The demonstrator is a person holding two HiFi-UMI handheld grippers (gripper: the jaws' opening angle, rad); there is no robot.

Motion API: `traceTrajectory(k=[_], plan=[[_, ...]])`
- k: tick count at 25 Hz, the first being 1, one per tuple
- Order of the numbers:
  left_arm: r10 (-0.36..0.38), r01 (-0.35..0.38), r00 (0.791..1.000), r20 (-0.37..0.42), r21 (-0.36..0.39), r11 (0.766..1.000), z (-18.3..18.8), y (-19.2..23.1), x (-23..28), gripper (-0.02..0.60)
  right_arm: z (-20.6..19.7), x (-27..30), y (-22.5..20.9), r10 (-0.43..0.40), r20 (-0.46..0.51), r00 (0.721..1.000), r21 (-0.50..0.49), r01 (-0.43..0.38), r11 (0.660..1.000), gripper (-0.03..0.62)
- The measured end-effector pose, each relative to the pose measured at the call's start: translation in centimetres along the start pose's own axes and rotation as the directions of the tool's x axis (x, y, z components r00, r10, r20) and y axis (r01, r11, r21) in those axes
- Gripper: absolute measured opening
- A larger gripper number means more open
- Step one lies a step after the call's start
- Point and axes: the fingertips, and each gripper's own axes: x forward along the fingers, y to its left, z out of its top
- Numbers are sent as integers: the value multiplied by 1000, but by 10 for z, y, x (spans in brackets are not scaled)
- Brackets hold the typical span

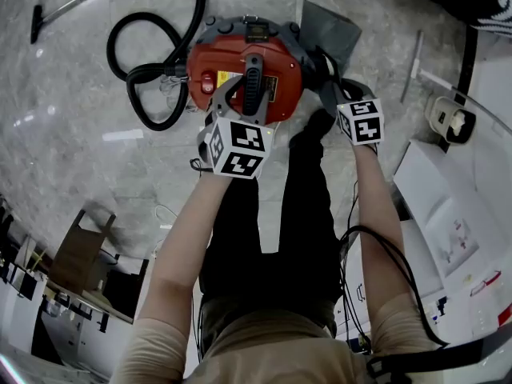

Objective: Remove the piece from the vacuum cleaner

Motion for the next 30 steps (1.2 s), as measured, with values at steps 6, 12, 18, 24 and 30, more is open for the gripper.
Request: traceTrajectory(k=[6,12,18,24,30], plan=[[-11,11,1000,0,-5,1000,-3,3,-1,183,-2,2,1,20,9,1000,151,-21,988,37],[-40,40,999,-6,2,999,-3,2,0,184,-3,0,-6,-12,-13,1000,71,13,997,37],[-29,29,1000,2,2,1000,-2,2,0,184,-3,2,-10,-19,-7,1000,57,20,998,37],[-20,20,1000,-8,5,1000,-2,3,-1,184,-2,4,-10,-7,-4,1000,52,7,999,37],[-26,26,1000,2,0,1000,-1,-1,1,184,-7,0,-16,-33,-16,999,68,34,997,37]])
